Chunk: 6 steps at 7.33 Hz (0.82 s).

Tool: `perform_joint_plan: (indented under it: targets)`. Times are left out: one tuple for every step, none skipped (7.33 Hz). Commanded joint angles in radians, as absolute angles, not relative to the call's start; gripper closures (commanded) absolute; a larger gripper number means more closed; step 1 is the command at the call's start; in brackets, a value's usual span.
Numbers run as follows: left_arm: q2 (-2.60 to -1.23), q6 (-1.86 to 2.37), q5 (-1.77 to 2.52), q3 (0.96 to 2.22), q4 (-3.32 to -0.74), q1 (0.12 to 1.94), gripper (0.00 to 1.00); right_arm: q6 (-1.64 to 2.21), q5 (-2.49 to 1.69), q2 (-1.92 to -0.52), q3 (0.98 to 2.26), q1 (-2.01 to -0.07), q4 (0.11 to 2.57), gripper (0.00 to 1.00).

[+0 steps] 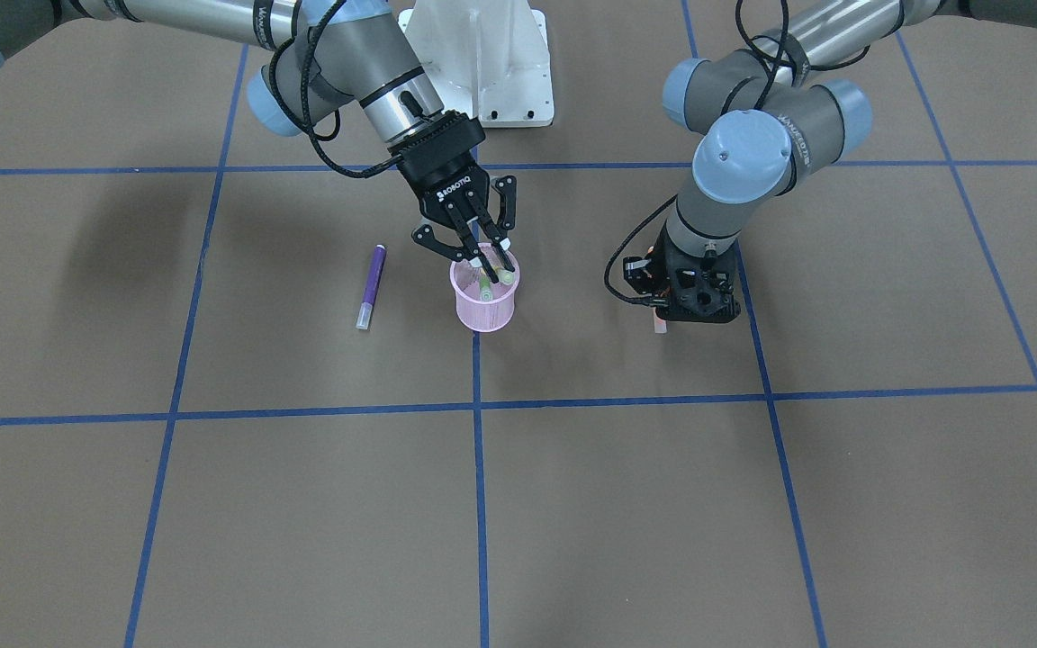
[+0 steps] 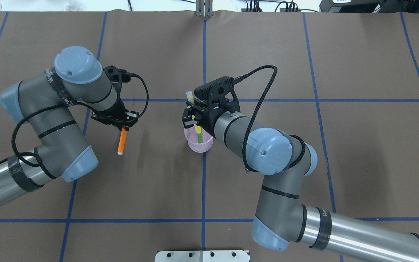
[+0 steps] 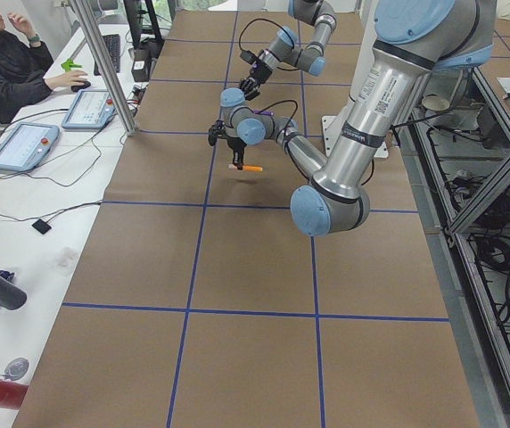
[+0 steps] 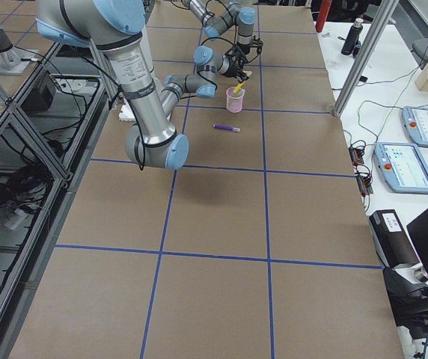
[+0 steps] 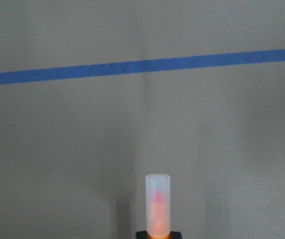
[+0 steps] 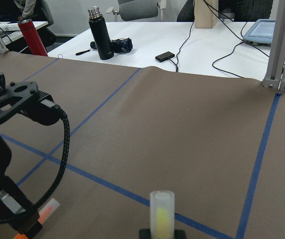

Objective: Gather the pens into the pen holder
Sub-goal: 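Lower the yellow highlighter into the cup and open the right gripper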

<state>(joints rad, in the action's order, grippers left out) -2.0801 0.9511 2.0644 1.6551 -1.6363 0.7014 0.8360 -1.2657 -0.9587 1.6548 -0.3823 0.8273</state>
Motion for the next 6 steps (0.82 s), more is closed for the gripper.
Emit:
perform_joint_plan:
  targets:
    - [-2.08, 0.951, 2.063, 1.655, -1.637, 0.704, 1.0, 0.838, -1.235, -0.959, 1.641, -0.357, 0.827, 1.0]
    - [-2.08, 0.951, 2.063, 1.655, -1.637, 0.704, 1.0, 0.839, -1.233, -0.956, 1.638, -0.356, 0.828, 0.69]
    - [-2.08, 0.951, 2.063, 1.657, -1.635, 0.704, 1.0, 0.865, -1.221, -0.956, 1.632, -0.353, 0.83, 0.01]
    - [-2.08, 0.951, 2.063, 1.657, -1.637, 0.704, 1.0, 0.868, -1.213, -0.948, 1.629, -0.351, 0.83, 0.01]
    - [-2.082, 0.951, 2.057, 1.666, -1.637, 0.707, 1.0, 0.867, -1.219, -0.948, 1.635, -0.351, 0.839, 0.01]
    - [-2.082, 0.953, 2.037, 1.693, -1.643, 0.731, 1.0, 0.867, -1.242, -0.946, 1.641, -0.353, 0.842, 0.01]
